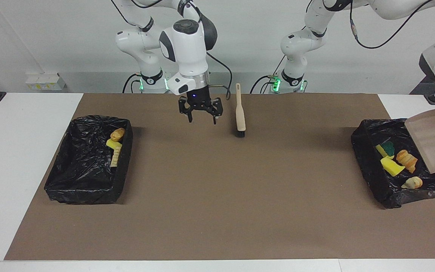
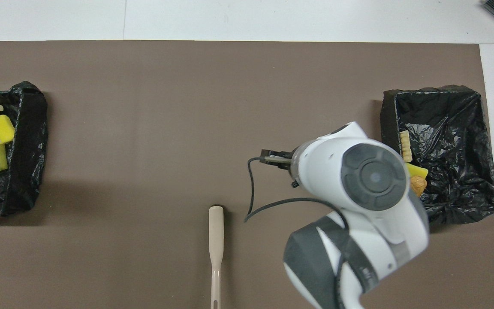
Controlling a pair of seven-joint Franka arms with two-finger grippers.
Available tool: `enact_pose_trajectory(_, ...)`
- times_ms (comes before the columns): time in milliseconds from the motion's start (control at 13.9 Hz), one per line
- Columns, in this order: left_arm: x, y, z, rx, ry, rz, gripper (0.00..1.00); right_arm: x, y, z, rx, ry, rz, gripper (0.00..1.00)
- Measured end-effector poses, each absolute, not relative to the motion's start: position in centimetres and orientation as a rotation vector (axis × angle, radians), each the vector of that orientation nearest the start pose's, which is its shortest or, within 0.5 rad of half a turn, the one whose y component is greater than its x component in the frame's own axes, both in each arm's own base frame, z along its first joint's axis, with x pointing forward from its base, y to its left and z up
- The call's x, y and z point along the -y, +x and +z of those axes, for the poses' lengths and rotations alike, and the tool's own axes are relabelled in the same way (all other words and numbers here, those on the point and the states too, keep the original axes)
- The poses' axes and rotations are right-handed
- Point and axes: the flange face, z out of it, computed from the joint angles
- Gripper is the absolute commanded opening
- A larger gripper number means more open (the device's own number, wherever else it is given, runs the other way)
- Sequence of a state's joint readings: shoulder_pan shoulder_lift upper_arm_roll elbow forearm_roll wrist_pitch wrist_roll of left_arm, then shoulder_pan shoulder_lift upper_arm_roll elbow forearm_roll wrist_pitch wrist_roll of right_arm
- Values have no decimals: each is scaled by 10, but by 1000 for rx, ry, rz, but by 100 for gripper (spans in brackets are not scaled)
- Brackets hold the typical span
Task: Sweep and dump trash in bin
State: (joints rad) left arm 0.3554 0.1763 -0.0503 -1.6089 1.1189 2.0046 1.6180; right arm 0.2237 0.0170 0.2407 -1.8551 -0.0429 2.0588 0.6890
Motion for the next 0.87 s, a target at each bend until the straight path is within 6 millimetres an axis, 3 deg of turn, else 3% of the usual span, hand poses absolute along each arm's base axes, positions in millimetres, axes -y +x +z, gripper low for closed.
enact_pose_trajectory(216,-246,581,603,-1623,-1424,940,0,-181,551,583,-282,-3091,-276,100)
enact_pose_trajectory(361,-236,580,606,-1610,-1431,924,0,-140,555,617,-268,-3122,-239,100)
enact_pose_trajectory(505,-209,587,598,-1615,-1477,869,0,-109,552,638,-257,-3155,-173,100)
enact_pose_trajectory(649,-171,594,587,-1673,-1551,790,0,-81,547,657,-215,-3179,-113,100)
enact_pose_trajectory(866,-125,598,570,-1772,-1723,633,0,-57,540,682,-177,-3189,-62,100)
